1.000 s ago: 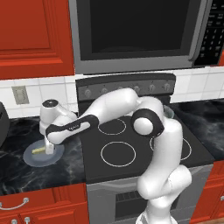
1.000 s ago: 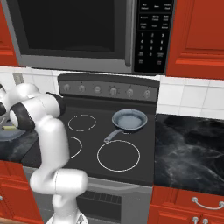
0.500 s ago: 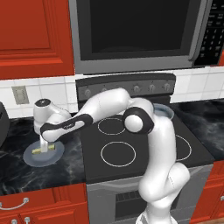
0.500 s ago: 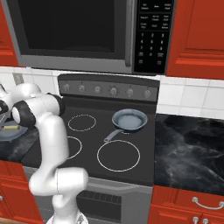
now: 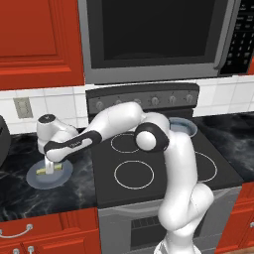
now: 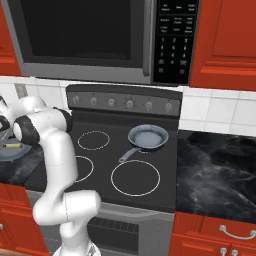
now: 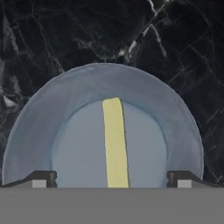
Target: Pick up the butter stick and place it in the pan. Then turn on the burner for the pan.
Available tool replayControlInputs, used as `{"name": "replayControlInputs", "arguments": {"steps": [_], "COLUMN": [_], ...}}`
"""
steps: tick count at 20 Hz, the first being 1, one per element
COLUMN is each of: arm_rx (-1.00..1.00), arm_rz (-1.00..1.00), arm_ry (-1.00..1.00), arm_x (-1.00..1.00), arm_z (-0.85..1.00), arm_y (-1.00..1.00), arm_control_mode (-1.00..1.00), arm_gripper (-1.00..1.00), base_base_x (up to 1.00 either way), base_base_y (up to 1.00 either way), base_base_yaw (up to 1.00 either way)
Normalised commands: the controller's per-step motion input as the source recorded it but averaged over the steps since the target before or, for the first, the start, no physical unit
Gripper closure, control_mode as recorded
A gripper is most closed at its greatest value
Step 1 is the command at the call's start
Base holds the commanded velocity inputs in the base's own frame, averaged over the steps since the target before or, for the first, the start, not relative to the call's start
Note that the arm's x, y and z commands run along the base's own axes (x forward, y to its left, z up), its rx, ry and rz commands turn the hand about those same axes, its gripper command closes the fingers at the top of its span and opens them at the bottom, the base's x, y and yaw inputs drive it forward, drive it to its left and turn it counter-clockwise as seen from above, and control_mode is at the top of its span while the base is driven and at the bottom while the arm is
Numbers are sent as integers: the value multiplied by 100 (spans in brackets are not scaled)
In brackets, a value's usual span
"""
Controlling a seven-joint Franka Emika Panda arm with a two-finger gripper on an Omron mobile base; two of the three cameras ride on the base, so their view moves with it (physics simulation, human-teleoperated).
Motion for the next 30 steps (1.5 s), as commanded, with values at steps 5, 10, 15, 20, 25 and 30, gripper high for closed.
{"name": "replayControlInputs", "arguments": {"steps": [5,10,15,20,25,30], "arm_rx": [0,0,0,0,0,0], "arm_rz": [0,0,0,0,0,0], "arm_ry": [0,0,0,0,0,0], "arm_x": [5,10,6,7,7,3], "arm_z": [-23,-19,-15,-11,-7,-12], "arm_y": [0,0,0,0,0,0], "arm_control_mode": [-100,-100,-100,-100,-100,-100], "arm_gripper": [-100,-100,-100,-100,-100,-100], "base_base_x": [0,0,0,0,0,0], "base_base_y": [0,0,0,0,0,0], "base_base_yaw": [0,0,0,0,0,0]}}
